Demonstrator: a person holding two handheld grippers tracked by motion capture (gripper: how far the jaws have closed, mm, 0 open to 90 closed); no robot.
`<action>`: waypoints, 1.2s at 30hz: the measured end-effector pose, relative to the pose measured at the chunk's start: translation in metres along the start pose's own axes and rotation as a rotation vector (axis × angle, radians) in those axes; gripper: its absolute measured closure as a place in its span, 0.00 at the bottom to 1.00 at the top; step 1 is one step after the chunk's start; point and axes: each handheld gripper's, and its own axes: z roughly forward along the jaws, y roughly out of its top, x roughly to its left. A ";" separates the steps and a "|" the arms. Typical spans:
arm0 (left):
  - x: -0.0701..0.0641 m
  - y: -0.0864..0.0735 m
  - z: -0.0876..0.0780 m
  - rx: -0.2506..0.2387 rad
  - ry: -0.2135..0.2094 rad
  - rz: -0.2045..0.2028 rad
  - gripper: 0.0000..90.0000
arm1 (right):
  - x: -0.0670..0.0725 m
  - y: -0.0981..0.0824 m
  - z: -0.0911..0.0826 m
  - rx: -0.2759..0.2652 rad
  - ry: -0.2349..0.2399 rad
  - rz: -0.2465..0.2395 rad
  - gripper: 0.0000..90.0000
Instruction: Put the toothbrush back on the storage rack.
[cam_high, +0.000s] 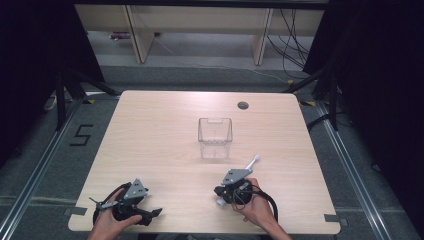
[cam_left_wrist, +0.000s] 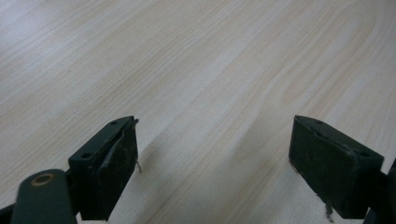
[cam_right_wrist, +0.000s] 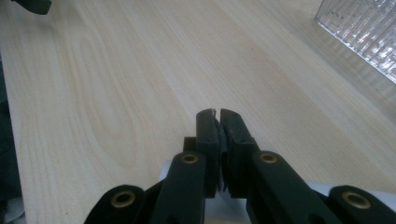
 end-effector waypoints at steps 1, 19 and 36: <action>0.000 0.000 0.000 0.000 0.001 -0.002 0.17 | -0.001 0.000 -0.001 0.013 -0.010 -0.017 0.97; 0.001 0.000 -0.002 0.012 0.000 0.016 0.17 | 0.000 -0.006 -0.002 0.036 0.038 -0.012 1.00; 0.001 0.000 -0.001 0.004 0.000 0.004 0.17 | -0.007 -0.028 -0.024 0.053 0.065 0.012 1.00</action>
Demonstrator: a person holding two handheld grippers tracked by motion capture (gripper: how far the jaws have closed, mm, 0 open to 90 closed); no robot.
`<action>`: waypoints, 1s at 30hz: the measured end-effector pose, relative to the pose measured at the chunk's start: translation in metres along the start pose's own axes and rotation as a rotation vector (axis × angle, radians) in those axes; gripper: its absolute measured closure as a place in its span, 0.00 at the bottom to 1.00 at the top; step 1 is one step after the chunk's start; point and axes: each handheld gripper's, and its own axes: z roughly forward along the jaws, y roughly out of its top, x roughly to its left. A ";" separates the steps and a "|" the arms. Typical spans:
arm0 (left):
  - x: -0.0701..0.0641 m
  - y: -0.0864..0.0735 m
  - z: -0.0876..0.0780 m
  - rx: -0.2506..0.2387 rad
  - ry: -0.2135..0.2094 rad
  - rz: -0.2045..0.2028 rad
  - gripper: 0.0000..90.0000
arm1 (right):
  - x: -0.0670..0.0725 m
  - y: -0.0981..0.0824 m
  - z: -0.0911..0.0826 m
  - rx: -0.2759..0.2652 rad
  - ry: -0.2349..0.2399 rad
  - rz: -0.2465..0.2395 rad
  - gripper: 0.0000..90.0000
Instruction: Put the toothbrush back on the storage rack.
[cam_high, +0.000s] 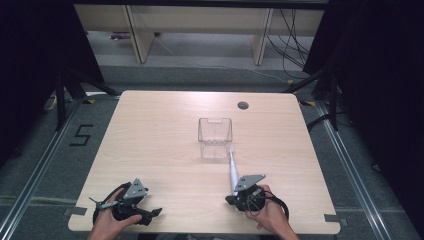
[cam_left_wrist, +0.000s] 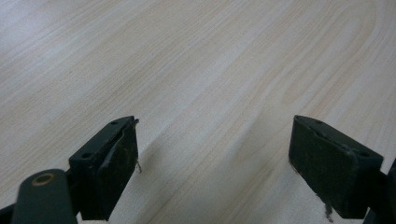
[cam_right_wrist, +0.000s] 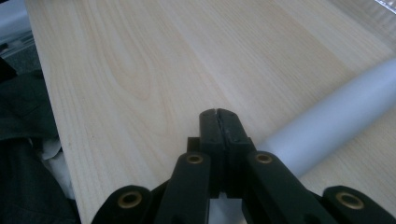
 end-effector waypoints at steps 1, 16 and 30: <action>0.000 0.000 0.000 0.004 0.000 0.007 0.17 | 0.001 -0.002 -0.003 0.006 -0.002 0.031 1.00; 0.000 0.000 0.000 0.001 0.001 0.000 0.17 | -0.010 -0.020 -0.023 0.003 -0.034 0.062 0.99; 0.000 0.000 0.001 0.004 -0.002 0.006 0.17 | -0.028 -0.035 -0.040 -0.017 -0.080 0.140 0.99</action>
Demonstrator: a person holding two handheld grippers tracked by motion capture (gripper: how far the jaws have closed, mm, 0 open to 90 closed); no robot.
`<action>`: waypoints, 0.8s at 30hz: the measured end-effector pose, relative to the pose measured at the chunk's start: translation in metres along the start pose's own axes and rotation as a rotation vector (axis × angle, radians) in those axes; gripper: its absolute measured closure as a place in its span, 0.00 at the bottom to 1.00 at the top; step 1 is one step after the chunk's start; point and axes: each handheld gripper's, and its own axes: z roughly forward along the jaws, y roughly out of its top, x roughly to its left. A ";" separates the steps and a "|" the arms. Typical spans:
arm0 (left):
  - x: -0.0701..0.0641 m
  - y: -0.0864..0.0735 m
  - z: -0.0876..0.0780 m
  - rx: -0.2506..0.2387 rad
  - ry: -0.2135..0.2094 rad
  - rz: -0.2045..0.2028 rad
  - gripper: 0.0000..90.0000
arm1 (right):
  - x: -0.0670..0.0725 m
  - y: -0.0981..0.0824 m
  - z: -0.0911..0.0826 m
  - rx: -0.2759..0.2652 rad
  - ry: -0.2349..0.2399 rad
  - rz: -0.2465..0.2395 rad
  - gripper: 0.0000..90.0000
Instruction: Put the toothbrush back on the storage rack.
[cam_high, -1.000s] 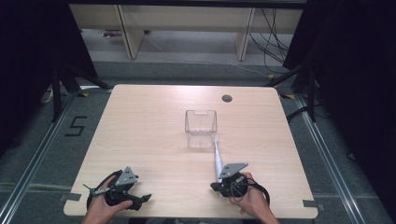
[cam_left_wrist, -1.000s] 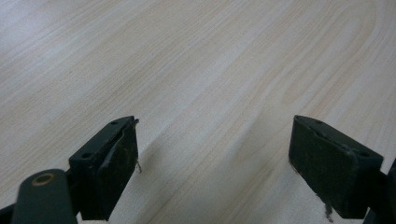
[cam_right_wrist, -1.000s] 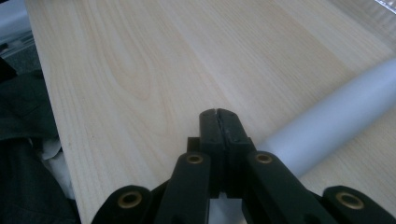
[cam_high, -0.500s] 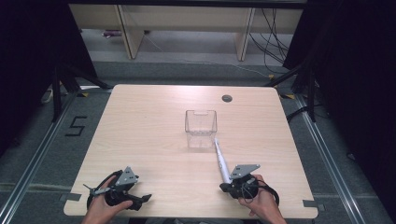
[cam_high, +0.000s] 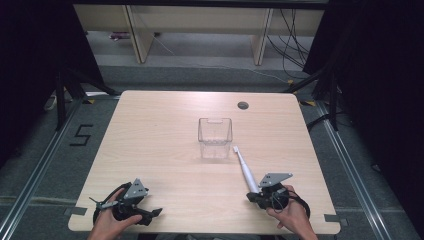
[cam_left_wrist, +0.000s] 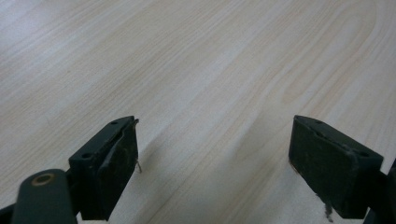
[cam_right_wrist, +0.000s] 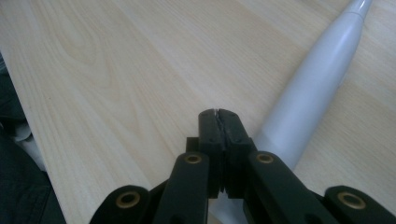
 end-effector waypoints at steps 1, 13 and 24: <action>0.000 0.000 0.000 0.005 0.001 0.006 0.17 | -0.003 0.000 -0.002 0.013 0.003 -0.009 0.99; 0.000 0.000 0.000 0.005 0.001 0.005 0.17 | -0.016 -0.009 -0.013 0.023 -0.040 0.060 0.99; 0.000 0.000 0.001 -0.003 0.001 -0.008 0.17 | -0.026 -0.012 -0.020 0.018 -0.053 0.043 0.99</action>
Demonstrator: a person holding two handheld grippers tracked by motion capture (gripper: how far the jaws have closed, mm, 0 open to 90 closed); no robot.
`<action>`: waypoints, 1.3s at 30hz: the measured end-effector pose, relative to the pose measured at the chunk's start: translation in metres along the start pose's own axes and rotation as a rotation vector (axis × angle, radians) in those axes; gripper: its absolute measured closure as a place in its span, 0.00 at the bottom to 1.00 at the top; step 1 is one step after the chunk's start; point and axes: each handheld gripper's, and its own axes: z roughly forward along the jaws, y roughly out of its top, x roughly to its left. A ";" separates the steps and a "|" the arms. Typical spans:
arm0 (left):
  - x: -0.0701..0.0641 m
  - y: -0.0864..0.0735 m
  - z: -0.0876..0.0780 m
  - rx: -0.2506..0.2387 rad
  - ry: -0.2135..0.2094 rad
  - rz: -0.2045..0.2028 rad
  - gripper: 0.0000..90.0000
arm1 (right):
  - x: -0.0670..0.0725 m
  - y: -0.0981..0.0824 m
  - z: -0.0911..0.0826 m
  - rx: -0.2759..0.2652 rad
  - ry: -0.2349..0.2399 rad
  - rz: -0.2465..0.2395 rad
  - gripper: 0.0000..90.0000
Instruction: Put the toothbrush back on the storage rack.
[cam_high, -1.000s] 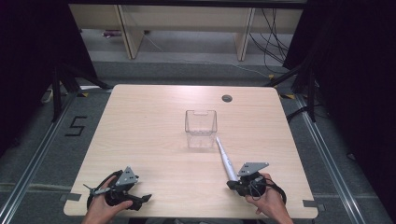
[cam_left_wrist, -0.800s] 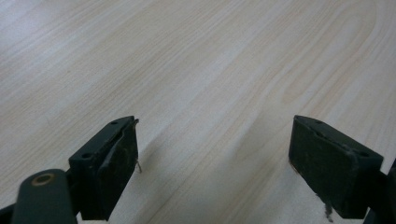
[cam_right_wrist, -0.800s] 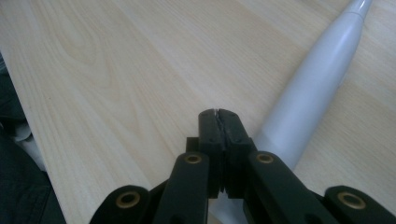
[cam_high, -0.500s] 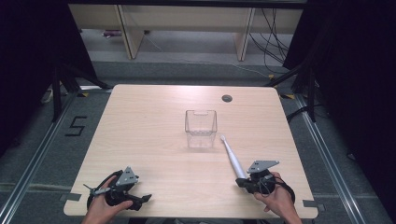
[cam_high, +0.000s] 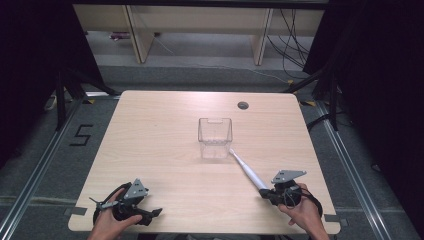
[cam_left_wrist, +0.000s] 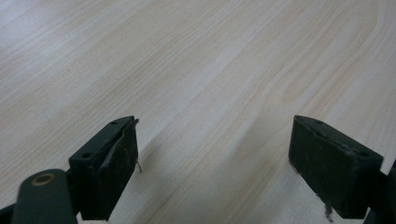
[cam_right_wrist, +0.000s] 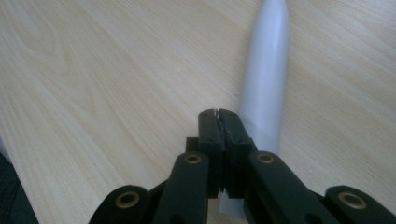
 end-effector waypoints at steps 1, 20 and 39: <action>0.000 0.000 0.000 0.000 0.000 0.000 0.17 | 0.000 0.000 0.000 0.000 0.000 0.000 0.99; 0.000 -0.001 -0.001 -0.007 -0.002 -0.010 0.17 | 0.005 0.026 -0.010 -0.016 -0.089 -0.090 0.85; 0.001 0.000 0.000 -0.002 0.006 -0.017 0.17 | -0.014 0.088 0.015 0.298 -0.147 0.025 0.58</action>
